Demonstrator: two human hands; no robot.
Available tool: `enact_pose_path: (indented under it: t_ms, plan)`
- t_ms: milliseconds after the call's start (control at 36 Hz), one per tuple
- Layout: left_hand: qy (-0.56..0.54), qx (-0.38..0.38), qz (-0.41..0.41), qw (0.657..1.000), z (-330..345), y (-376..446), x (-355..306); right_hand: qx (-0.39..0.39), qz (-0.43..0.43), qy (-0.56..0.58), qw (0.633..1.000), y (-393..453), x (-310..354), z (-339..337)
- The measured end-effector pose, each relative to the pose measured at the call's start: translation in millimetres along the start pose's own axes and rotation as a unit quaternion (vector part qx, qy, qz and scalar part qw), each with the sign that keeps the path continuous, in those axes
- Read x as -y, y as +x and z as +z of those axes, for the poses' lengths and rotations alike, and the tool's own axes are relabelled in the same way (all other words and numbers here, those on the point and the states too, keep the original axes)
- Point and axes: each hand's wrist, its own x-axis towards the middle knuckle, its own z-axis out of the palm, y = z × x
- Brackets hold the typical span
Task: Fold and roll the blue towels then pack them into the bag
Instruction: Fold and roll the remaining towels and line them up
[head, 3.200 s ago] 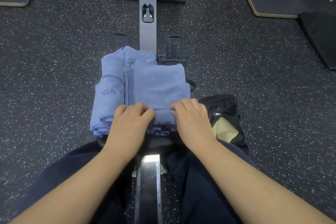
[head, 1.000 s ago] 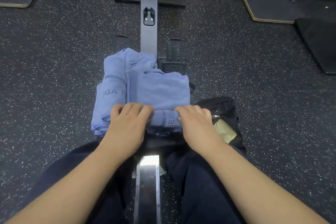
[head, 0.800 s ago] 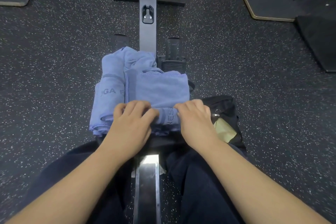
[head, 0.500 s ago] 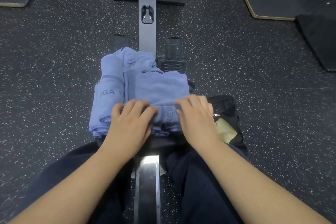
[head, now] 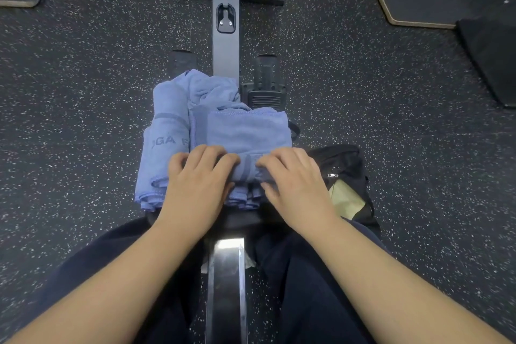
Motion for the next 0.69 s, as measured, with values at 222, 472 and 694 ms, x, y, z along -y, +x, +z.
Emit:
enact_pose_path:
  t_ms: [222, 472, 694]
  plan:
    - [-0.018, -0.002, -0.011, 1.000, 6.0, 3.6, 4.6, -0.013, -0.003, -0.023, 1.000, 5.3, 1.4, 7.4]
    - [-0.032, 0.005, 0.003, 0.999, 8.2, 7.4, 10.3, -0.001, 0.001, -0.008, 1.000, 9.9, -4.1, 11.9]
    - [-0.030, -0.005, 0.012, 0.999, 6.9, 7.2, 6.8, -0.005, 0.013, -0.004, 1.000, 18.6, -3.1, 12.2]
